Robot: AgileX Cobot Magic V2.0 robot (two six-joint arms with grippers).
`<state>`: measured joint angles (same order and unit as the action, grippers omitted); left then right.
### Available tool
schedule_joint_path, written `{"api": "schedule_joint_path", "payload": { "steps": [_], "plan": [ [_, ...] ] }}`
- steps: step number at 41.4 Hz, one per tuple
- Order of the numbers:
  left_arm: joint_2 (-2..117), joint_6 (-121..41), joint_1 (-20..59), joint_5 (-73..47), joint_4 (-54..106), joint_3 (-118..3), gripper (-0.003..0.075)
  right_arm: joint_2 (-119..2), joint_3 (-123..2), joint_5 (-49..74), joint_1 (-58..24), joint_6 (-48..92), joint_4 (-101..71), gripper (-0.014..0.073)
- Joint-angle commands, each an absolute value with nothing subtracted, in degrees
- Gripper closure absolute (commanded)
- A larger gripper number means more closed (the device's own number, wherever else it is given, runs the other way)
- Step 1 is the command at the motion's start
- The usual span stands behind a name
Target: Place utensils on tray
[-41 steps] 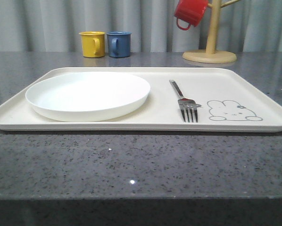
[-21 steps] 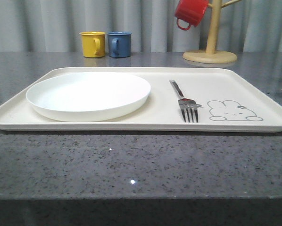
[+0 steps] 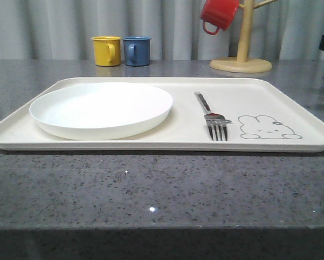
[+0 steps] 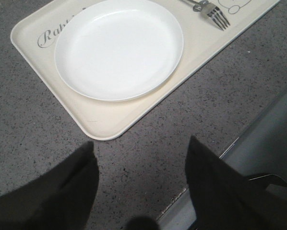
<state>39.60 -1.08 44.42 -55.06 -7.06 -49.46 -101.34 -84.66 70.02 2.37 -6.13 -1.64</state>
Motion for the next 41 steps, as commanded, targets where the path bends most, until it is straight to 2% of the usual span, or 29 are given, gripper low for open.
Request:
{"api": "schedule_joint_path", "payload": {
  "steps": [1,15,29,32,37,41],
  "plan": [
    [39.7,-0.7,44.8,-51.4,-7.5,-50.8,0.0334,-97.3,-88.3,73.7,-0.5,-5.3,-2.7,0.0524],
    [39.7,-0.7,44.8,-51.4,-7.5,-50.8,0.0334,-98.5,-89.9,72.6,-14.4,-8.0,-12.3,0.0524],
    [39.7,-0.7,44.8,-51.4,-7.5,-50.8,0.0334,-102.9,-89.9,71.2,-17.2,-16.6,-13.2,0.0515],
    [39.7,-0.7,44.8,-51.4,-7.5,-50.8,0.0334,-103.4,-89.9,71.3,-17.2,-16.6,-13.2,0.0460],
    [39.7,-0.7,44.8,-51.4,-7.5,-50.8,0.0334,-103.5,-89.9,71.7,-17.2,-16.6,-13.3,0.0282],
    [39.7,-0.7,44.8,-51.4,-7.5,-50.8,0.0334,-102.3,-89.9,70.5,-17.2,-14.9,-13.1,0.0228]
  ]
}}
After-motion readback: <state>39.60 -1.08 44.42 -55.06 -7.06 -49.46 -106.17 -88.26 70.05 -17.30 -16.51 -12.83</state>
